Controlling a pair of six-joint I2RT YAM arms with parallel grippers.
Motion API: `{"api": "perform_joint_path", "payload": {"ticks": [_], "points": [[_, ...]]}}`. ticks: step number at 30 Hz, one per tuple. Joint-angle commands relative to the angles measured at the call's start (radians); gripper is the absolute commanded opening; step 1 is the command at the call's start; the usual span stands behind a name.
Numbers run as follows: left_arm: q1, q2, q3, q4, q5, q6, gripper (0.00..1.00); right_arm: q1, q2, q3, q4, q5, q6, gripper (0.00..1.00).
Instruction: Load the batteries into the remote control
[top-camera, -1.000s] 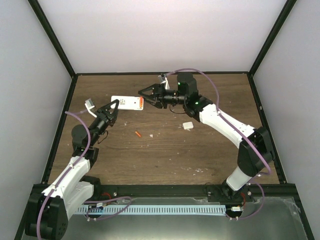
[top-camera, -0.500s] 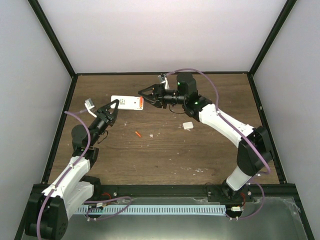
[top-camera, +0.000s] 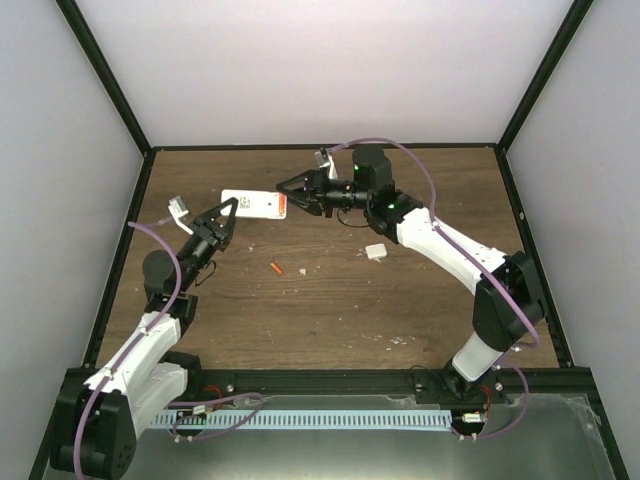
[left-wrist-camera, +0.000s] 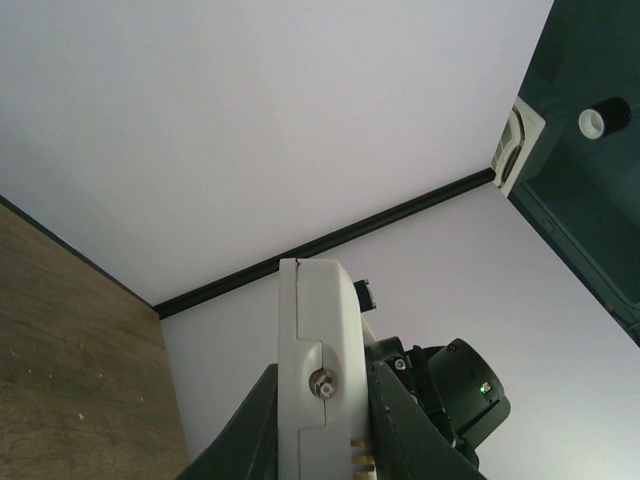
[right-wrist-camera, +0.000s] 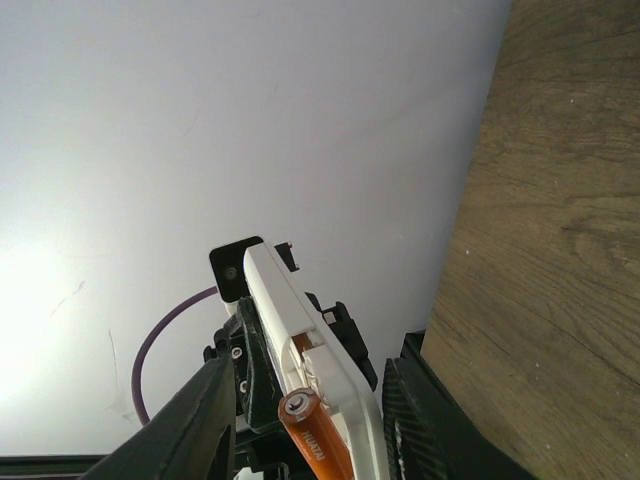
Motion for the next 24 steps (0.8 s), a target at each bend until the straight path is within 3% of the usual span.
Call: {"api": "perform_joint_path", "payload": {"ticks": [1, 24], "points": [[-0.005, -0.002, 0.006, 0.055, 0.007, 0.014, 0.0, 0.007, 0.002, 0.038, 0.031, -0.018, 0.001, 0.31], [-0.006, -0.008, -0.004, 0.076, -0.016, -0.006, 0.0, 0.026, -0.048, -0.062, 0.064, -0.008, -0.024, 0.2]]}}
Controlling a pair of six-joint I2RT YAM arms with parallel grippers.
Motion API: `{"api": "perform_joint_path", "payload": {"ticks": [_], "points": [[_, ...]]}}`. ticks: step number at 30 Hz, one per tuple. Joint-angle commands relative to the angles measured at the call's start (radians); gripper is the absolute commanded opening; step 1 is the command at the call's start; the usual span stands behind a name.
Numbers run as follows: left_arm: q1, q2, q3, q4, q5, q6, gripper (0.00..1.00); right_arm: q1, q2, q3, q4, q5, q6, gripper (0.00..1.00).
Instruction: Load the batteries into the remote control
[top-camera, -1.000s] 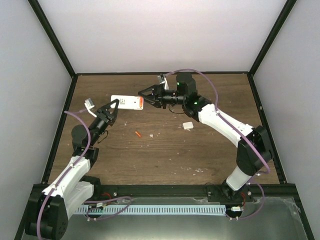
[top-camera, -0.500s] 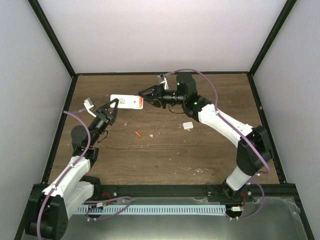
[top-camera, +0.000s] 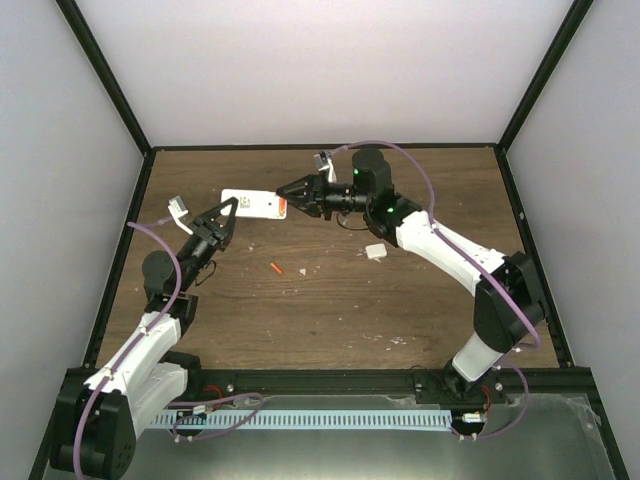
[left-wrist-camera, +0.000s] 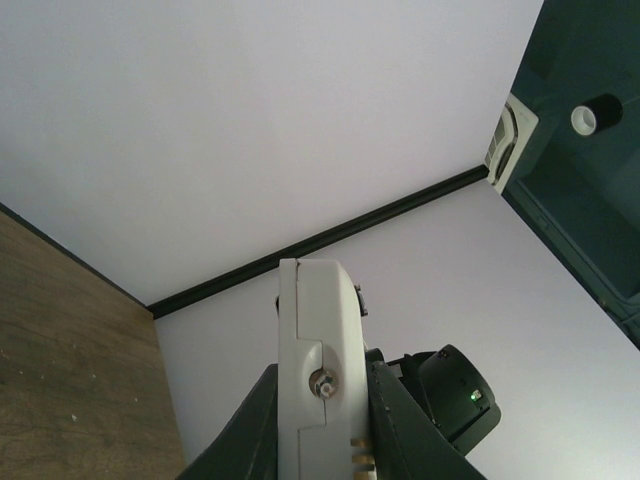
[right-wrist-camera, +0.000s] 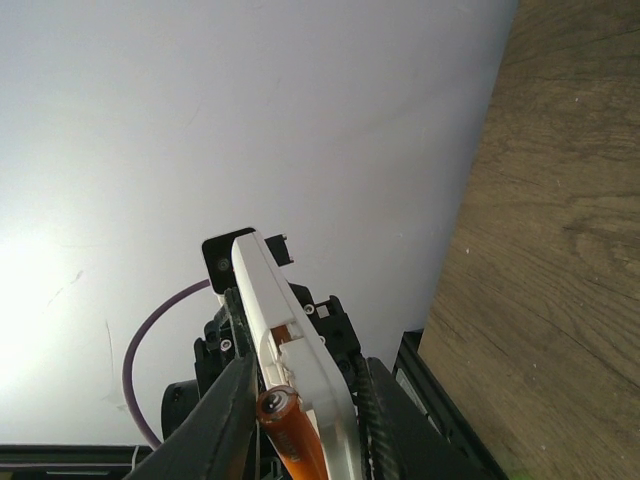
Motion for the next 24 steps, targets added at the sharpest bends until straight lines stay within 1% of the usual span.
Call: {"api": "perform_joint_path", "payload": {"ticks": [1, 16, 24], "points": [[-0.005, -0.008, -0.005, 0.06, -0.016, -0.006, 0.0, 0.01, -0.04, -0.026, 0.021, -0.008, -0.018, 0.19], [-0.004, -0.005, -0.008, 0.074, -0.028, -0.017, 0.0, 0.014, -0.049, -0.048, 0.015, -0.006, -0.048, 0.14], [-0.005, -0.004, -0.008, 0.077, -0.03, -0.025, 0.0, 0.018, -0.043, -0.042, -0.008, 0.001, -0.098, 0.1]]}}
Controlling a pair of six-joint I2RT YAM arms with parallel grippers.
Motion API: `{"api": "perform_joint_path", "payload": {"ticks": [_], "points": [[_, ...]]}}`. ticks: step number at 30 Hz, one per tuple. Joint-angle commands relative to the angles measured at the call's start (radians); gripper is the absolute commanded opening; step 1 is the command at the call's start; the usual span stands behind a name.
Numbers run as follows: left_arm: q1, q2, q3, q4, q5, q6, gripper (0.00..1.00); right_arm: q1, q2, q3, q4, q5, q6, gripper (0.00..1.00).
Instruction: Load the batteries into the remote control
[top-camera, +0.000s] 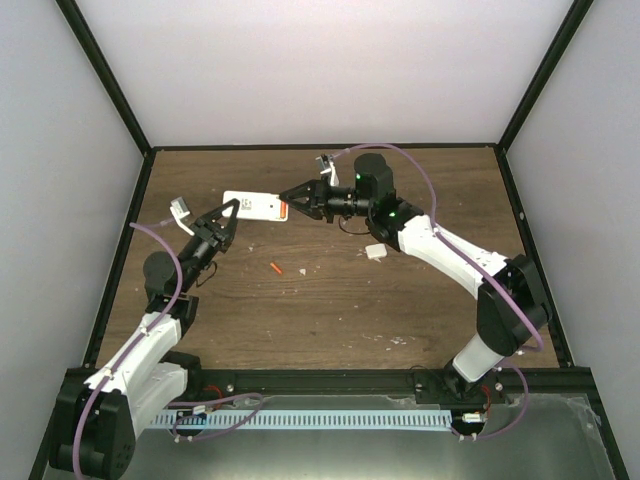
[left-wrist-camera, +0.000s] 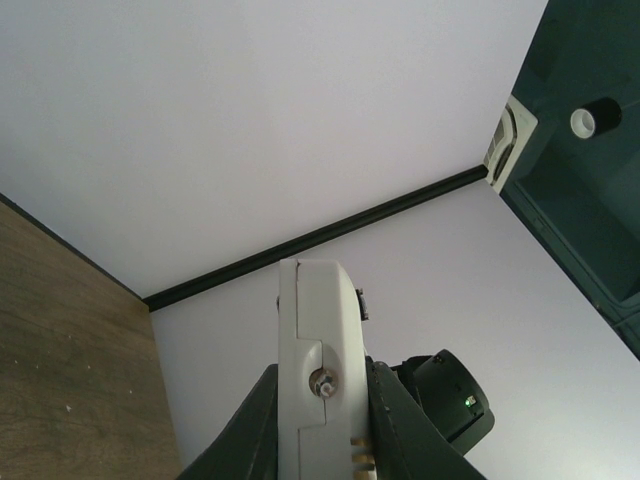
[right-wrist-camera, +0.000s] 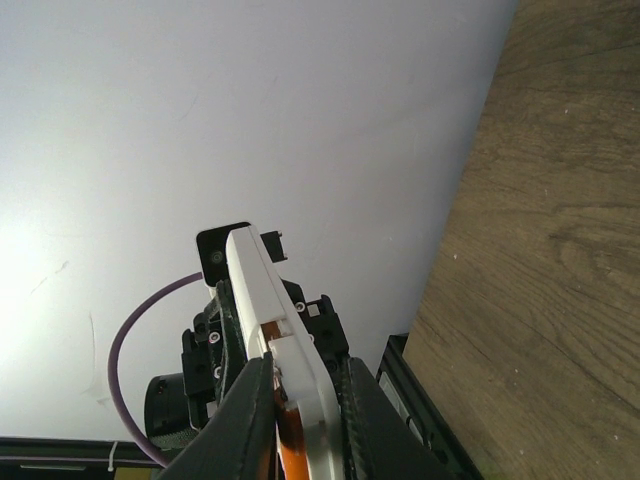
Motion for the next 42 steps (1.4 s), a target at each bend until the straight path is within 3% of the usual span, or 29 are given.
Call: {"api": "perform_joint_path", "payload": {"ticks": [1, 8, 19, 28, 32, 37, 42], "points": [[0.0, -0.004, 0.002, 0.073, -0.033, -0.003, 0.0, 0.015, -0.021, 0.007, -0.041, -0.008, -0.06, 0.09], [-0.001, -0.003, 0.005, 0.067, -0.028, 0.003, 0.0, 0.017, -0.028, 0.036, -0.125, 0.052, -0.166, 0.09], [0.002, -0.003, 0.002, 0.033, -0.034, 0.058, 0.0, 0.015, -0.079, 0.114, -0.281, 0.148, -0.271, 0.33], [0.048, -0.037, 0.011, -0.095, -0.021, 0.155, 0.0, 0.014, -0.105, 0.13, -0.622, 0.359, -0.499, 0.41], [0.09, -0.04, 0.032, -0.153, -0.001, 0.174, 0.0, 0.018, -0.055, 0.094, -0.741, 0.496, -0.581, 0.4], [0.133, -0.032, 0.073, -0.202, -0.002, 0.201, 0.0, 0.061, 0.075, 0.1, -0.727, 0.588, -0.639, 0.39], [0.179, -0.034, 0.142, -0.376, -0.024, 0.301, 0.0, 0.123, 0.249, 0.204, -0.721, 0.607, -0.687, 0.38]]}}
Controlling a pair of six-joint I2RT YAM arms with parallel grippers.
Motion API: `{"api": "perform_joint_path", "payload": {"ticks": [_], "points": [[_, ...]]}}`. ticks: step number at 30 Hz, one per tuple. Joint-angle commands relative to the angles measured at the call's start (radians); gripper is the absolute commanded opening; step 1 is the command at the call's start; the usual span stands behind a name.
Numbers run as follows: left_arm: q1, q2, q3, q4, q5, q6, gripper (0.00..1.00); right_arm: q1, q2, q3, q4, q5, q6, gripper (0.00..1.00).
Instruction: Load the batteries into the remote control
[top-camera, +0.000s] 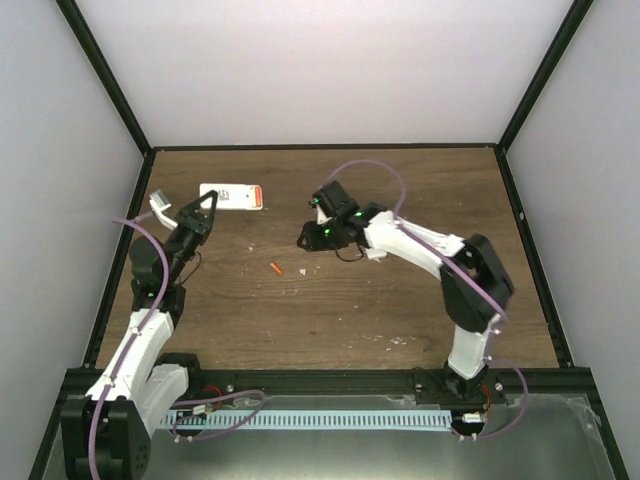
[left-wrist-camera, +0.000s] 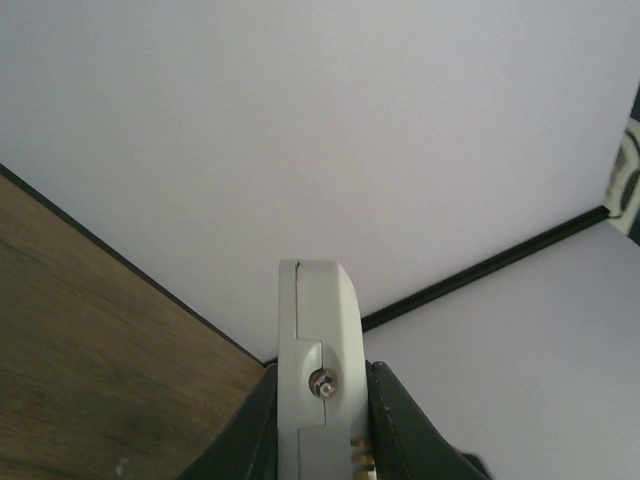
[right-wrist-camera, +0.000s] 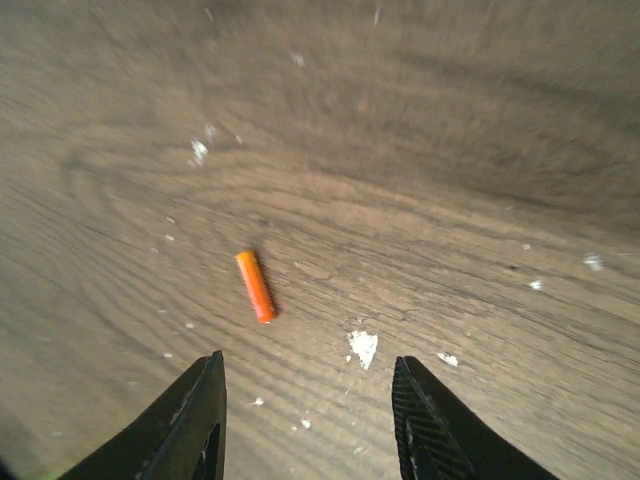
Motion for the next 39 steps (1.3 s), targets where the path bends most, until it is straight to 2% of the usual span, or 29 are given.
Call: {"api": "perform_joint_path", "payload": {"ticks": [1, 15, 33, 39], "points": [[0.035, -0.009, 0.07, -0.134, -0.025, 0.111, 0.0, 0.06, 0.127, 0.108, -0.023, 0.057, -0.078, 0.38], [0.048, -0.082, 0.074, -0.235, -0.097, 0.17, 0.0, 0.145, 0.328, 0.242, -0.033, 0.044, -0.114, 0.36], [0.047, -0.073, 0.078, -0.233, -0.086, 0.158, 0.0, 0.218, 0.47, 0.401, -0.177, 0.164, -0.146, 0.36], [0.047, -0.066, 0.075, -0.229, -0.088, 0.153, 0.0, 0.232, 0.503, 0.419, -0.213, 0.177, -0.158, 0.27]]}}
